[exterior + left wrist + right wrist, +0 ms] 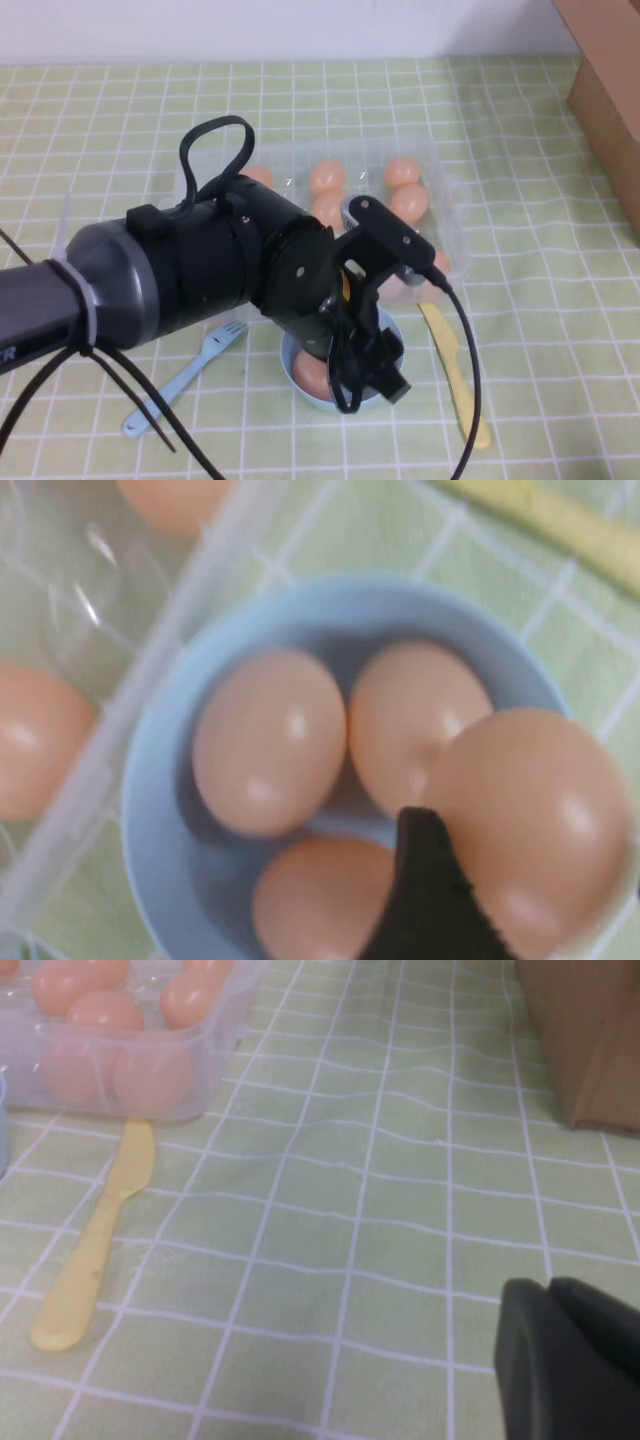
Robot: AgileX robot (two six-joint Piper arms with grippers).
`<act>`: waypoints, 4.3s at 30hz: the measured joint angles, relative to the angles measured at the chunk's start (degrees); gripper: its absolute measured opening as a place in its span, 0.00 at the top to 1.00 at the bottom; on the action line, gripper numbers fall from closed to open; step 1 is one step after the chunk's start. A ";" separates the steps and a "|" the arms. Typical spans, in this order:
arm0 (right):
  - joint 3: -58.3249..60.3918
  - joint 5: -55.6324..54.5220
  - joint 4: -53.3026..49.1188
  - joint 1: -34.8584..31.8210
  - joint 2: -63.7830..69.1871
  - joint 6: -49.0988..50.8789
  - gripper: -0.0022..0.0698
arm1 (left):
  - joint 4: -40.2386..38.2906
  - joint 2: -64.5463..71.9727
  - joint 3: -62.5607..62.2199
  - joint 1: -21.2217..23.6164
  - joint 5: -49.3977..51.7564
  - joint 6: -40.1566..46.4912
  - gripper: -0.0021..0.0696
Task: Take an egg out of the egg box
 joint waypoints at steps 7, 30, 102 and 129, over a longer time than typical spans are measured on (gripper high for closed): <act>0.00 0.00 0.00 0.00 0.00 0.00 1.00 | 1.01 -0.13 0.00 0.00 -2.31 -1.66 0.31; 0.00 0.00 0.00 0.00 0.00 0.00 1.00 | 2.38 -27.99 23.56 0.00 -30.22 -1.98 0.97; 0.00 0.00 -0.51 0.00 0.00 -1.38 1.00 | 1.72 -97.06 70.41 41.22 -20.66 5.36 0.97; 0.00 0.00 -0.17 0.00 0.00 -1.38 1.00 | 1.33 -97.06 70.41 41.22 -20.66 5.94 0.98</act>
